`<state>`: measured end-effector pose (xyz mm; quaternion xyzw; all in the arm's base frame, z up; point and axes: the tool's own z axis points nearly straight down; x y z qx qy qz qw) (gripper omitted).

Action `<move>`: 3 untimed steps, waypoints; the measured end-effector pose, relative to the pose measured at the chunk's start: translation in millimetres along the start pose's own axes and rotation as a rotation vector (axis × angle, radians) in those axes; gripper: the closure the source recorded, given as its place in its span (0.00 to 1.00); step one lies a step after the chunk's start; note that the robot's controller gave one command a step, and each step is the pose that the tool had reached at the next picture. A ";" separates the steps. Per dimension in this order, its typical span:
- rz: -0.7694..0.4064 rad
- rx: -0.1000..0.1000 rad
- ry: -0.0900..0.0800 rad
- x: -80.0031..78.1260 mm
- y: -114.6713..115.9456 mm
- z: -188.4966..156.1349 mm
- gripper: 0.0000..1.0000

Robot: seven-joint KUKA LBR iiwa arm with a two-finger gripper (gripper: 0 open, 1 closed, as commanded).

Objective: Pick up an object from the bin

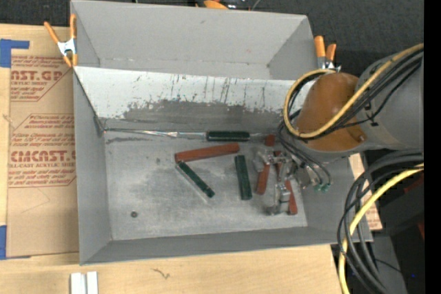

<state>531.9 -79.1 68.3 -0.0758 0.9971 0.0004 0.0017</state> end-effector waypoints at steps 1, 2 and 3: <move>-0.055 -0.003 0.003 10.8 67.3 -25.2 0.00; 0.011 0.001 0.004 18.8 17.7 -0.3 0.00; 0.215 0.001 0.001 -5.8 -3.4 -1.5 0.00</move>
Offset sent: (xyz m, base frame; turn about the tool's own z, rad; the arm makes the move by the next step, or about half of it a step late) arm -0.0205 0.0593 0.0244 -0.0482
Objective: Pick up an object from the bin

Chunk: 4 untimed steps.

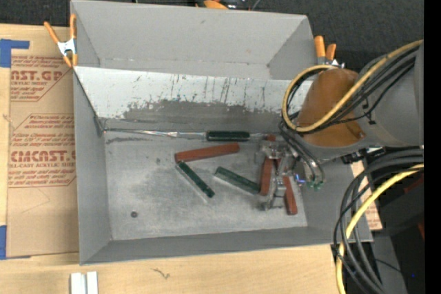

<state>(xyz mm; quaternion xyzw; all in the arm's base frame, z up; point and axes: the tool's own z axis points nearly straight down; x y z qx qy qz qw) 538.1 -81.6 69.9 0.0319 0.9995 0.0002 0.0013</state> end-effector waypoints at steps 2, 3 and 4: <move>0.000 0.001 0.002 0.6 0.0 0.3 0.00; -0.173 -0.001 0.005 34.3 37.2 0.7 0.00; -0.172 0.000 0.004 33.9 36.4 0.6 1.00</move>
Offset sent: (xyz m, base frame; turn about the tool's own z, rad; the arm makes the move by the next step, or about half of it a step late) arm 0.0000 0.0000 0.0000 0.0000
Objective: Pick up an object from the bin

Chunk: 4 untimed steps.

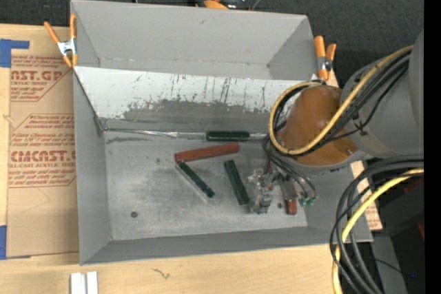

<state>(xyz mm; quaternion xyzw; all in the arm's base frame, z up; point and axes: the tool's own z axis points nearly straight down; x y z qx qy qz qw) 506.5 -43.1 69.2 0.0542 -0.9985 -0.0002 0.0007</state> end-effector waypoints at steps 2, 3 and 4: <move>0.141 -0.002 -0.004 -13.2 43.0 -29.0 0.00; 0.134 0.001 -0.002 -30.3 17.8 1.2 0.00; 0.133 0.001 -0.002 -30.4 19.1 -0.8 1.00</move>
Offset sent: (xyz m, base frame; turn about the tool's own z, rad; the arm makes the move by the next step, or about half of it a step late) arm 0.0000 0.0000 0.0000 0.0000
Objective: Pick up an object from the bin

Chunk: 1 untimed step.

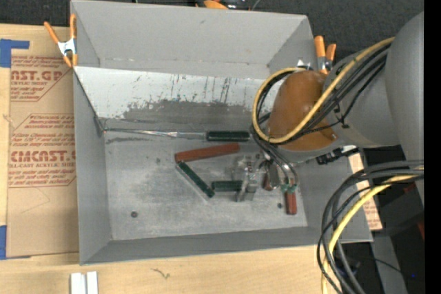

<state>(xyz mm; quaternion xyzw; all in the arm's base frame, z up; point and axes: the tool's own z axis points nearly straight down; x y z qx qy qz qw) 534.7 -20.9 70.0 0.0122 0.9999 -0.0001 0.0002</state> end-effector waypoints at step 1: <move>-0.220 0.001 -0.010 -19.8 -12.9 -150.6 1.00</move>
Offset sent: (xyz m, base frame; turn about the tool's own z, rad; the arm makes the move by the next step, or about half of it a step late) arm 0.0170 -0.0137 0.1466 -0.2188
